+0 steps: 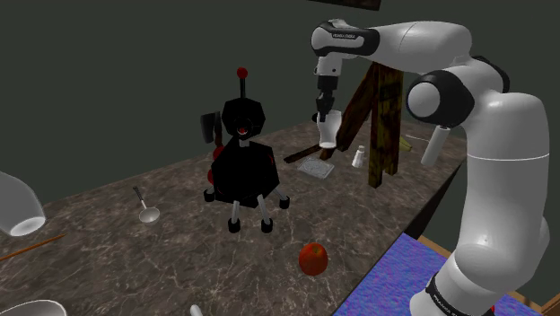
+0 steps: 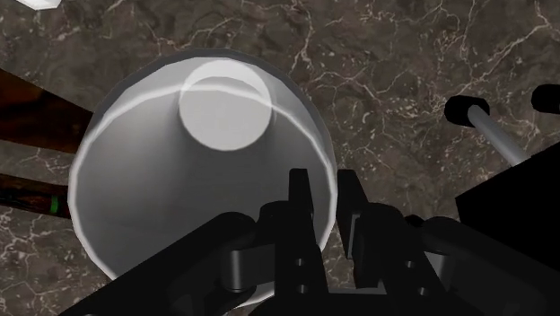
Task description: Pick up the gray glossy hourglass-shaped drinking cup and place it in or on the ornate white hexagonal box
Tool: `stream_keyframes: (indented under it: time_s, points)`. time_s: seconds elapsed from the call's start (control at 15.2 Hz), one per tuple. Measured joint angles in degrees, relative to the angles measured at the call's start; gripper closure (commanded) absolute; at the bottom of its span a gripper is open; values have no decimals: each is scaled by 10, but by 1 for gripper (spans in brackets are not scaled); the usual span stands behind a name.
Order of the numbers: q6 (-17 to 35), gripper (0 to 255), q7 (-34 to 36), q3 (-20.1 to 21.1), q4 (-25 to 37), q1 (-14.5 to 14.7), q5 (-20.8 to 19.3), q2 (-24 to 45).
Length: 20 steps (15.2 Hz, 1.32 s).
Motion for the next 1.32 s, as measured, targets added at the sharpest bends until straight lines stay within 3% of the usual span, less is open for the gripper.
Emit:
stream_keyframes:
  time_s: [0.59, 1.06, 1.12, 1.32]
  points:
    - [76, 255, -6, 0, -88, 7, -2, -11]
    - [84, 255, -8, 0, -98, 7, -3, -14]
    - [84, 0, -8, 0, -98, 7, -3, -14]
    - [84, 0, -8, 0, -98, 7, -3, -14]
